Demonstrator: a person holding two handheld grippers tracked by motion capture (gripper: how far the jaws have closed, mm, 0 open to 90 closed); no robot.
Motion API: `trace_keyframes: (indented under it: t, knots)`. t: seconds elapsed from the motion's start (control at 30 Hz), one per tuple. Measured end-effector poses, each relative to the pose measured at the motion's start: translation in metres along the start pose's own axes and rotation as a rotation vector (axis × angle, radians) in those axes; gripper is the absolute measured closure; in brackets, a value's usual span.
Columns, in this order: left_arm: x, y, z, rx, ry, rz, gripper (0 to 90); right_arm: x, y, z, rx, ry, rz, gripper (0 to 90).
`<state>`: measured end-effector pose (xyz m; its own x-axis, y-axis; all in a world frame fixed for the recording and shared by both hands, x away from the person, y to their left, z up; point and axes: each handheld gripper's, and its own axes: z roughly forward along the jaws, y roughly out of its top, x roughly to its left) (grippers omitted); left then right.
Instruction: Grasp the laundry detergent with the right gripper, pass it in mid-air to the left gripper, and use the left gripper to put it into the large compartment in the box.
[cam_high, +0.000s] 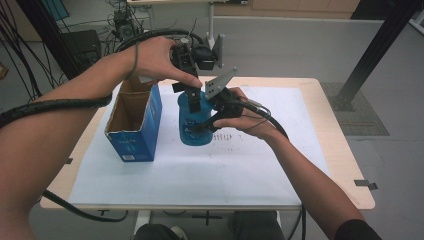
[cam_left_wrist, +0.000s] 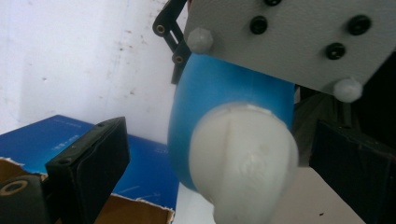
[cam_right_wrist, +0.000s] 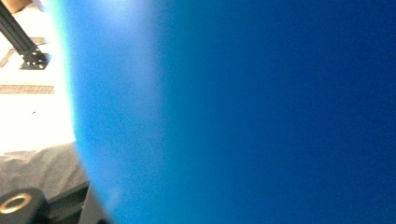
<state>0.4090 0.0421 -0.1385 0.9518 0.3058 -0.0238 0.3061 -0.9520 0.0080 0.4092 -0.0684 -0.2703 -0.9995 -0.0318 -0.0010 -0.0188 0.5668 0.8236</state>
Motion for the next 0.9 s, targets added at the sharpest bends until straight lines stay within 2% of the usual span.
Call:
trace_keyframes:
  t: [0.13,0.53,0.9]
  knots:
    - [0.0,0.001,0.003,-0.003,-0.007,0.008,5.5,0.002,0.001,-0.002,-0.003,0.003,-0.003,44.0]
    - [0.0,0.006,0.005,-0.004,0.008,0.026,5.5,0.002,0.001,-0.011,-0.023,-0.019,-0.019,43.9]
    - [0.001,0.005,0.006,-0.002,0.01,0.025,5.7,0.001,0.002,-0.01,-0.03,-0.024,-0.031,43.9]
